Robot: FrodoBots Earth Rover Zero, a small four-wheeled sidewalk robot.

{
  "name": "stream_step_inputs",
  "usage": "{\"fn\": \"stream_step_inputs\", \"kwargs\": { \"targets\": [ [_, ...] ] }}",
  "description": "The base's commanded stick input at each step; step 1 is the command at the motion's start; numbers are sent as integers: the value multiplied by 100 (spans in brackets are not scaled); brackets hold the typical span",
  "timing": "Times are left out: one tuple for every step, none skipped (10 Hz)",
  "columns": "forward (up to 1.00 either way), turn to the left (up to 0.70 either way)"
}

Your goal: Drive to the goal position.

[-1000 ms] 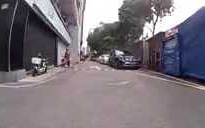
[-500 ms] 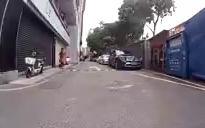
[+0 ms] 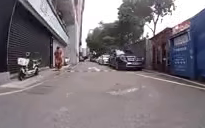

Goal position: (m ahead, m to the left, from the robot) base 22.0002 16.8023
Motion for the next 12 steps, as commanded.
{"fn": "stream_step_inputs", "kwargs": {
  "targets": [
    [70,0],
    [70,0],
    [70,0],
    [70,0],
    [70,0],
    [70,0],
    [70,0],
    [70,0],
    [70,0],
    [70,0],
    [70,0],
    [70,0]
  ]
}}
